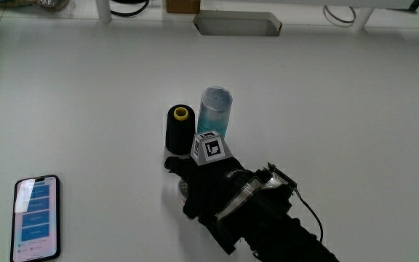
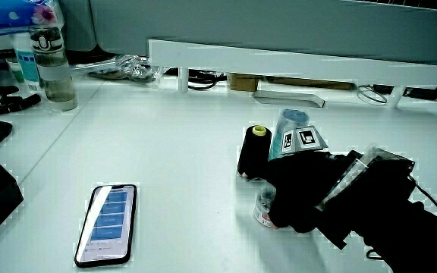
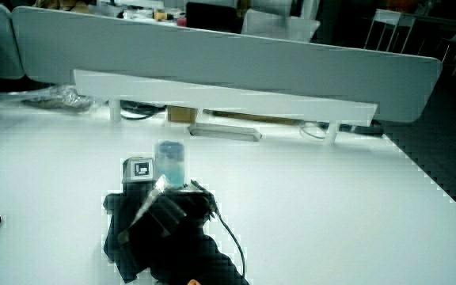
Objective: Pick paper clip
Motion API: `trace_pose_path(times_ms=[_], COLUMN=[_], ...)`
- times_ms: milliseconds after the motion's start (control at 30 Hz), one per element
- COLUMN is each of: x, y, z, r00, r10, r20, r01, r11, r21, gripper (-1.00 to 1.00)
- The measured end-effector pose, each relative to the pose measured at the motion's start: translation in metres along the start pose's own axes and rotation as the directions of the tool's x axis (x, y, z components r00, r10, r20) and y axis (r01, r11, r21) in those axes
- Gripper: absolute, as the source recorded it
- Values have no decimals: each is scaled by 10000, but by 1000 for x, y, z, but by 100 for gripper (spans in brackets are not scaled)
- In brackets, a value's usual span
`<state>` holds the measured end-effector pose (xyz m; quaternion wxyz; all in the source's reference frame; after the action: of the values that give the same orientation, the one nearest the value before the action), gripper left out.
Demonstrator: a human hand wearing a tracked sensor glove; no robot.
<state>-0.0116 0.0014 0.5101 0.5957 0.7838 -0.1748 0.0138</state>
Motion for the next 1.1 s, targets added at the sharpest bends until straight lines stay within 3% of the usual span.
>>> trace_pose_path(times_ms=[33, 67, 200, 233, 300, 333, 400, 467, 533, 667, 700, 767, 833, 867, 1033, 1067, 1100], x=[-1, -2, -5, -5, -4, -6, -7, -7, -6, -4, -4, -4, -3, -2, 7, 9, 11], y=[2, 1, 7, 4, 6, 3, 4, 6, 5, 2, 0, -4, -9, -11, -22, -24, -26], z=[0, 1, -1, 0, -1, 1, 1, -1, -1, 0, 0, 3, 7, 7, 13, 13, 14], r00=[10000, 9990, 9995, 9960, 9989, 9966, 9981, 9984, 9972, 9988, 9965, 9970, 9982, 9965, 9982, 9971, 9950], r10=[8, 448, 329, 815, 453, 774, 609, 538, 729, 468, 792, 760, 592, 821, 587, 755, 978], r20=[61, -50, -38, -379, -111, -289, -76, -154, -192, -109, -274, -176, -28, -176, -107, -93, -192], r01=[-7, -448, -328, -801, -442, -747, -596, -519, -705, -454, -760, -736, -582, -799, -569, -735, -950], r11=[10000, 9990, 9989, 9961, 9958, 9938, 9916, 9932, 9917, 9931, 9918, 9912, 9876, 9914, 9906, 9878, 9889], r21=[-48, 44, 341, 379, 802, 825, 1144, 1042, 1073, 1085, 1028, 1102, 1456, 1035, 1246, 1375, 1144], gripper=[38, 43, 62, 67, 76, 81, 90, 100, 100, 100, 100, 100, 100, 100, 100, 100, 100])
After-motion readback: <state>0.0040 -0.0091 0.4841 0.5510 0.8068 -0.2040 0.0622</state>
